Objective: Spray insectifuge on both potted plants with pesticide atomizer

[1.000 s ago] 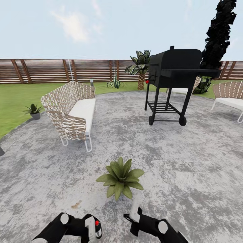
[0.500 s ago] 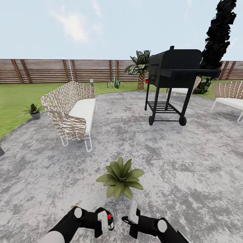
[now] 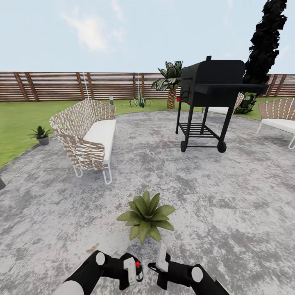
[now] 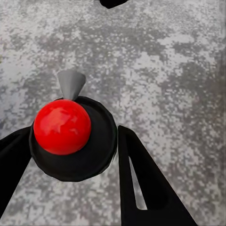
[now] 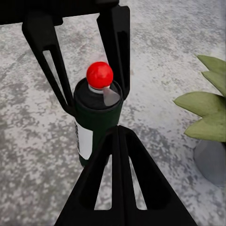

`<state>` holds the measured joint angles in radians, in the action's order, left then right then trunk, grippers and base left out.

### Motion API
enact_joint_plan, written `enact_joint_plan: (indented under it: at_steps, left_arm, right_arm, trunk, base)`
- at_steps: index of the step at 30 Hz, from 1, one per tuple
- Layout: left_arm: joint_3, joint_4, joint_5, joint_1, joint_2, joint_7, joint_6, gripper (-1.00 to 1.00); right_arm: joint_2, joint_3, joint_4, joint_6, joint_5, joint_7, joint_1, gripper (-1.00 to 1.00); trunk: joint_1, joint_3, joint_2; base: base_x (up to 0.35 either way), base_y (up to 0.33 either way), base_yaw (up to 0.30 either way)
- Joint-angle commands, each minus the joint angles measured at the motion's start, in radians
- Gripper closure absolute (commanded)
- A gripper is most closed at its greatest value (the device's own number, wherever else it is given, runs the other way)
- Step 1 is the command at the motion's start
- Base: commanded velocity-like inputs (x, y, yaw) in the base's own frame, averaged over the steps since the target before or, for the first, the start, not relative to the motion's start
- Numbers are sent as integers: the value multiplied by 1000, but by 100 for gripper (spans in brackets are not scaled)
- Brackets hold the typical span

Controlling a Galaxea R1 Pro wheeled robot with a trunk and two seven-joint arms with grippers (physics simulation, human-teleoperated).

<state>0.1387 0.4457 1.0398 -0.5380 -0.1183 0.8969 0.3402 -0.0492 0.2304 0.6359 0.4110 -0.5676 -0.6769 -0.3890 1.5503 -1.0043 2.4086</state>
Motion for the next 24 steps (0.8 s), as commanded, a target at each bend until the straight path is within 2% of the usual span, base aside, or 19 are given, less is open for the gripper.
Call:
enact_joint_plan:
  at_steps: [1,24]
  left_arm:
    - [9,1,7,0,-2,5,3,100]
    - [10,-15,7,2,-1,-9,5,100]
  right_arm:
    - [0,-1,1,5,-9,0,0,100]
    - [-1,-1,3,6,-7,0,-1,100]
  trunk:
    - [0,-1,0]
    - [0,-1,0]
  base:
    - [0,0,0]
    - [0,0,0]
